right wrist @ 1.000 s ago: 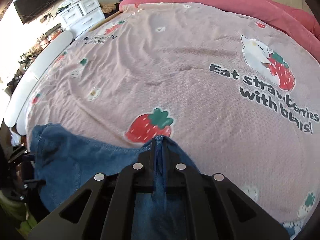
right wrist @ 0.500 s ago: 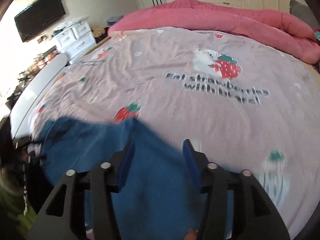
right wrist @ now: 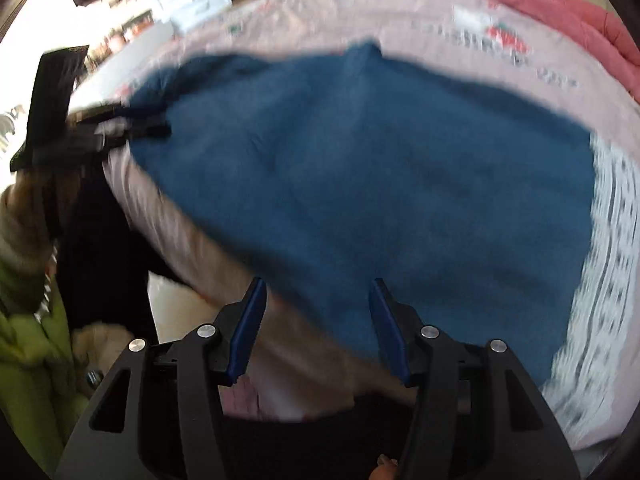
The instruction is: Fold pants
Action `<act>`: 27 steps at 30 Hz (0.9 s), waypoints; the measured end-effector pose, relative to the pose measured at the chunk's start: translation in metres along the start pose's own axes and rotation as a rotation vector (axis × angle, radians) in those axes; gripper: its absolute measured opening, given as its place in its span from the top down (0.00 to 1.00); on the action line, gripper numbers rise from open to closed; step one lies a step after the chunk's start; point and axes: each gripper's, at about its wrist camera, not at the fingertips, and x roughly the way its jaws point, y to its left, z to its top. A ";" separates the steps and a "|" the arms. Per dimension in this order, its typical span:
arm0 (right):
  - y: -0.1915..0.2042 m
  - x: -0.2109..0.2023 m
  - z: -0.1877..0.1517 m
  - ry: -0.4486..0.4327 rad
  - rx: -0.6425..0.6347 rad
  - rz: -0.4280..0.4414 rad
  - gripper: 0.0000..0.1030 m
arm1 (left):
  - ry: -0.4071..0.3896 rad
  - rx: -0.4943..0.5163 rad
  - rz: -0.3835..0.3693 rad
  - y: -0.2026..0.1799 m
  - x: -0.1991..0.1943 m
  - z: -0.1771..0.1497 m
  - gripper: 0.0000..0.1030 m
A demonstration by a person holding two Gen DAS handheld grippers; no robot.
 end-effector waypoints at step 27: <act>-0.104 -0.065 -0.034 -0.158 0.303 -0.152 0.39 | -0.016 0.016 -0.082 0.021 -0.005 -0.002 0.56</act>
